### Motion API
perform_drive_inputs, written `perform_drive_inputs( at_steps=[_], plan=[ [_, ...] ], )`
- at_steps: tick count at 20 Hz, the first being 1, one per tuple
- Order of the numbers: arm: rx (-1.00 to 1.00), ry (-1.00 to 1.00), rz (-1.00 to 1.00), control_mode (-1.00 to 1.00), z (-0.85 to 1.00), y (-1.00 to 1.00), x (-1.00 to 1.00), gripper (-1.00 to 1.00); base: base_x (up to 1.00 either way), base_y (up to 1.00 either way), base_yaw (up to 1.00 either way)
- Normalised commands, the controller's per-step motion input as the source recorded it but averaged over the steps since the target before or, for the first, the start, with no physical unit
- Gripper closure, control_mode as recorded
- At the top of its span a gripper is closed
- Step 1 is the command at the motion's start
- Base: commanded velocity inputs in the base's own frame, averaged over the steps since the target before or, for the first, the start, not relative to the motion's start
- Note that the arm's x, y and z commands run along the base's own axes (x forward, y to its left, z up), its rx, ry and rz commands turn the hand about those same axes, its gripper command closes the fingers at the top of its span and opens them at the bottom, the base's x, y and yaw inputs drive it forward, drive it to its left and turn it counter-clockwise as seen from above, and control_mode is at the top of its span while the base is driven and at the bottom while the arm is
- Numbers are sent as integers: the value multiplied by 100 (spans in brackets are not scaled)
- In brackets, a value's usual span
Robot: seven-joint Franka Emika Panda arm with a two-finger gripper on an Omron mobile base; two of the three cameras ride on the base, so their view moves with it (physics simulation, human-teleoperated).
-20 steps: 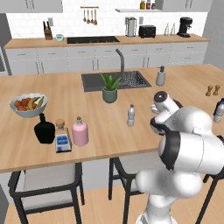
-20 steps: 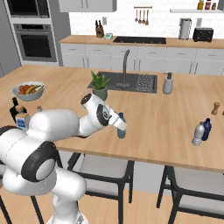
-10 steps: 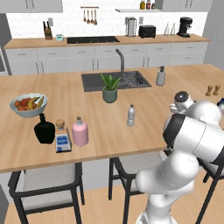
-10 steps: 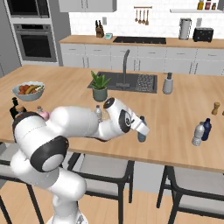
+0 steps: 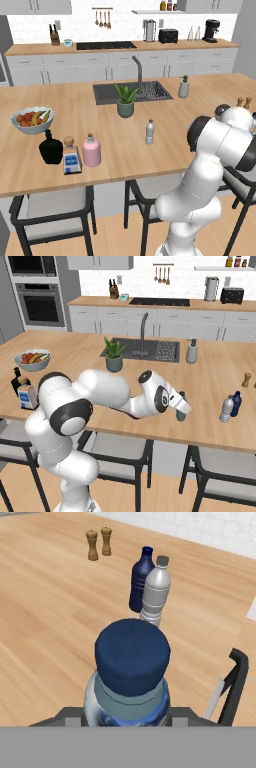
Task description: Move the plastic bottles in the middle to the plastics group, and the glass bottles in the middle to the glass group.
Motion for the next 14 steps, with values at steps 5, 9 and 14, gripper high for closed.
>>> perform_drive_inputs(
  at_steps=[5, 9, 14],
  plan=[
    [0, 0, -3, -100, 0, -46, 15, 100, 0, 0, 0],
    [6, 0, -1, -100, -1, -24, 6, 100, 0, 0, 0],
    [7, 0, 0, -100, -2, -17, 7, 100, 0, 0, 0]
  ],
)
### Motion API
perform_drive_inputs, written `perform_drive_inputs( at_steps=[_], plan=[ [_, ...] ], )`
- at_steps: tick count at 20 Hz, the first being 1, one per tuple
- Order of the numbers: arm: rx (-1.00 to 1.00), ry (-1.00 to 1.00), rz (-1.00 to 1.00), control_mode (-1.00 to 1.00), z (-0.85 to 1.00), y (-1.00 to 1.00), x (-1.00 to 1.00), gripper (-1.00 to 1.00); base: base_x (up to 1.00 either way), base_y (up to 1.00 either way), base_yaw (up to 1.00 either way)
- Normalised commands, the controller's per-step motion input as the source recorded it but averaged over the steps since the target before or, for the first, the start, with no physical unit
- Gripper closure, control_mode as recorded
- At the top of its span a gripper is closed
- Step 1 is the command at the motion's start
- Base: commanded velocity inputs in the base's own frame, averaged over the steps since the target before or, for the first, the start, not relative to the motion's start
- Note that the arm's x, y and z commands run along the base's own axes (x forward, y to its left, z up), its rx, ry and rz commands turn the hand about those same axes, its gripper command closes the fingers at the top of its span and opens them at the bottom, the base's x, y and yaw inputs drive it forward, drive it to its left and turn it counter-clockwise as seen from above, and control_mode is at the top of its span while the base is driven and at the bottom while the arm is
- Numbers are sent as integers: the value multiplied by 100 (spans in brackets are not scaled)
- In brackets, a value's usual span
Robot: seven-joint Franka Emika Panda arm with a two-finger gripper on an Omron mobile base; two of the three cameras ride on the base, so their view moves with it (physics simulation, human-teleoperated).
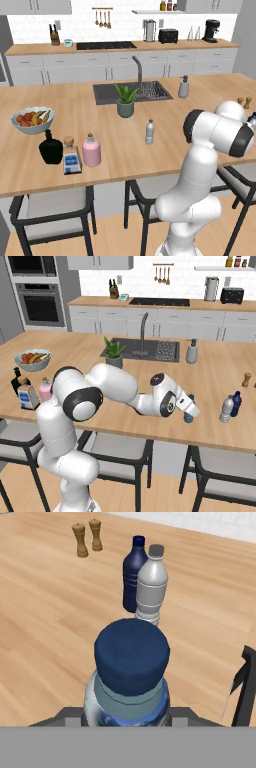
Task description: Move the plastic bottles in the middle to the plastics group, and the glass bottles in the middle to the glass group.
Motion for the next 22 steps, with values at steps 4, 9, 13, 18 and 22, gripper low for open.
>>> perform_drive_inputs(
  at_steps=[4, 9, 13, 18, 22],
  plan=[
    [0, 0, 0, -100, -4, -21, 4, 100, 0, 0, 0],
    [0, 0, 0, -100, -5, -15, 2, 100, 0, 0, 0],
    [0, -2, 0, -100, -13, -5, 0, 100, 0, 0, 0],
    [0, -1, 0, -100, -17, 0, 1, 100, 0, 0, 0],
    [0, -1, 0, -100, -15, 0, 4, 100, 0, 0, 0]
  ],
)
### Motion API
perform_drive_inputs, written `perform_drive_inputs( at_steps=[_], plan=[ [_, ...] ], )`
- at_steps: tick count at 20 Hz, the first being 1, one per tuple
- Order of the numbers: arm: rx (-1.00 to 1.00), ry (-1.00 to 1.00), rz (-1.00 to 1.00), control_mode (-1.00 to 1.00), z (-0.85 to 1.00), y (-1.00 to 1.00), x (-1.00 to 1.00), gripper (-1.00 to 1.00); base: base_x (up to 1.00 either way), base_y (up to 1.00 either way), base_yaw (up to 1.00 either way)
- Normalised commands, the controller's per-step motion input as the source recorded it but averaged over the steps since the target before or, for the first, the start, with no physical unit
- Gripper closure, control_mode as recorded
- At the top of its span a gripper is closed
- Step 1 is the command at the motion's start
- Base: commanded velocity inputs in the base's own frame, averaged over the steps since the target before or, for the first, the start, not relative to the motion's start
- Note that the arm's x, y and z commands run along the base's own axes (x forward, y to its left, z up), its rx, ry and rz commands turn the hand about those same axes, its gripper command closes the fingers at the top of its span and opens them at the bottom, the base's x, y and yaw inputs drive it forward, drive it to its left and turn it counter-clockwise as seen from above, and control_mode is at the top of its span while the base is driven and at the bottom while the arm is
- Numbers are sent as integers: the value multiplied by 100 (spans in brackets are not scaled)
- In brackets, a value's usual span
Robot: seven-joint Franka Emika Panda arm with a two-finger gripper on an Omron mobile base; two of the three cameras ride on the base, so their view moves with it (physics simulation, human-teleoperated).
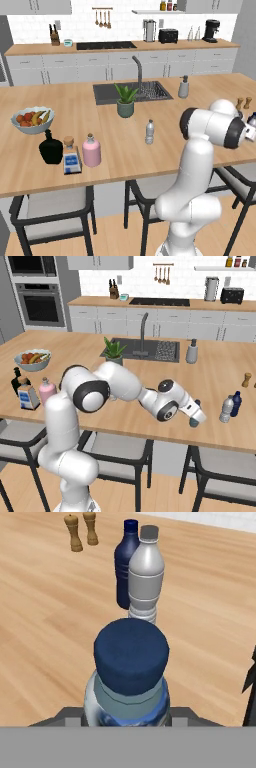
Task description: Move the plastic bottles in the middle to the plastics group, and the glass bottles in the middle to the glass group.
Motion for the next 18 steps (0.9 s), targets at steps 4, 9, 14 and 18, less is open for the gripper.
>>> perform_drive_inputs(
  at_steps=[4, 9, 14, 18],
  plan=[
    [0, 0, 0, -100, -15, 0, 12, 100, 0, 0, 0],
    [-3, 0, 0, -100, -11, -7, 23, 100, 0, 0, 0],
    [-2, 0, 0, -100, -11, -13, 28, 100, 0, 0, 0],
    [0, 0, 0, -100, -22, -8, 9, 100, 0, 0, 0]
  ],
)
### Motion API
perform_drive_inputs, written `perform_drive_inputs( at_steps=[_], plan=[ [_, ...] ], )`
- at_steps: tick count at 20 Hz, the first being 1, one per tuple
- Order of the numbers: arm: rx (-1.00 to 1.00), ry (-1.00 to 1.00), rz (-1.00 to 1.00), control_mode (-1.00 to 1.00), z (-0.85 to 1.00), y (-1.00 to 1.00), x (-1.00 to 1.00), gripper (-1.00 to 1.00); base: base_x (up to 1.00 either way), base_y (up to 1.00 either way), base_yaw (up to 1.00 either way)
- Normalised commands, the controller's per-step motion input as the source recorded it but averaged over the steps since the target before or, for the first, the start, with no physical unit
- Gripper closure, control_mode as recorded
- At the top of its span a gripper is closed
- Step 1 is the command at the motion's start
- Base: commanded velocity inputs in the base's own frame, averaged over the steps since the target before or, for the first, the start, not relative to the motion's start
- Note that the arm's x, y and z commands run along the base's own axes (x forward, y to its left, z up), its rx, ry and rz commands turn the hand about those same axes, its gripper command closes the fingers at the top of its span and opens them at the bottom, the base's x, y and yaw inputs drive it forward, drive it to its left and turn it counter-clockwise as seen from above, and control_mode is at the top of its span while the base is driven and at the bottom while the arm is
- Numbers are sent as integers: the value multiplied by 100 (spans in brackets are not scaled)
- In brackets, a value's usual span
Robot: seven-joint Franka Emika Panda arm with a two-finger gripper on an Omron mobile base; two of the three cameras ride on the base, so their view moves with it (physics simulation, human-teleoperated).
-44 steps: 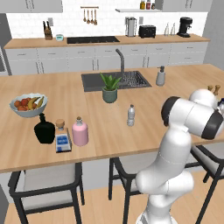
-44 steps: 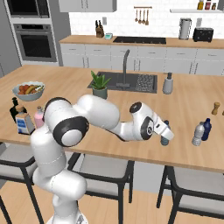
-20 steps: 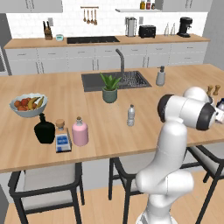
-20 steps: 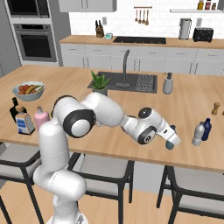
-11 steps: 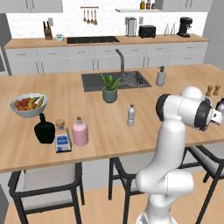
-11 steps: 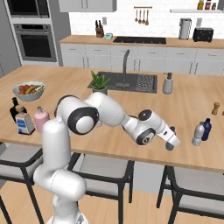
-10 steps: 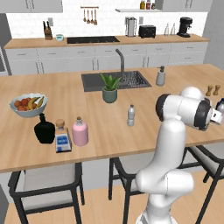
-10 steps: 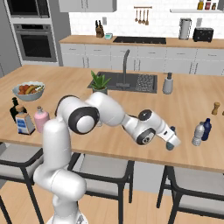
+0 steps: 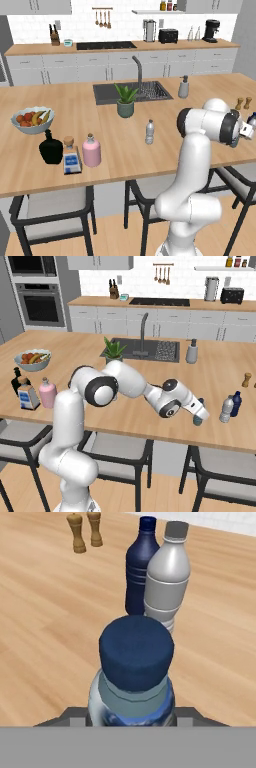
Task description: Move the plastic bottles in the middle to the plastics group, and the glass bottles in the middle to the glass group.
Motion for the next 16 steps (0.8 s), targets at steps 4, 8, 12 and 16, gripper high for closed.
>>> perform_drive_inputs(
  at_steps=[4, 8, 12, 16],
  plan=[
    [0, 0, 0, -100, -35, -2, 0, 100, 0, 0, 0],
    [0, -2, 0, -100, -29, 0, 0, 100, 0, 0, 0],
    [0, -4, 0, -100, -33, 0, -5, 100, 0, 0, 0],
    [0, -5, 0, -100, -33, 0, -11, 100, 0, 0, 0]
  ],
)
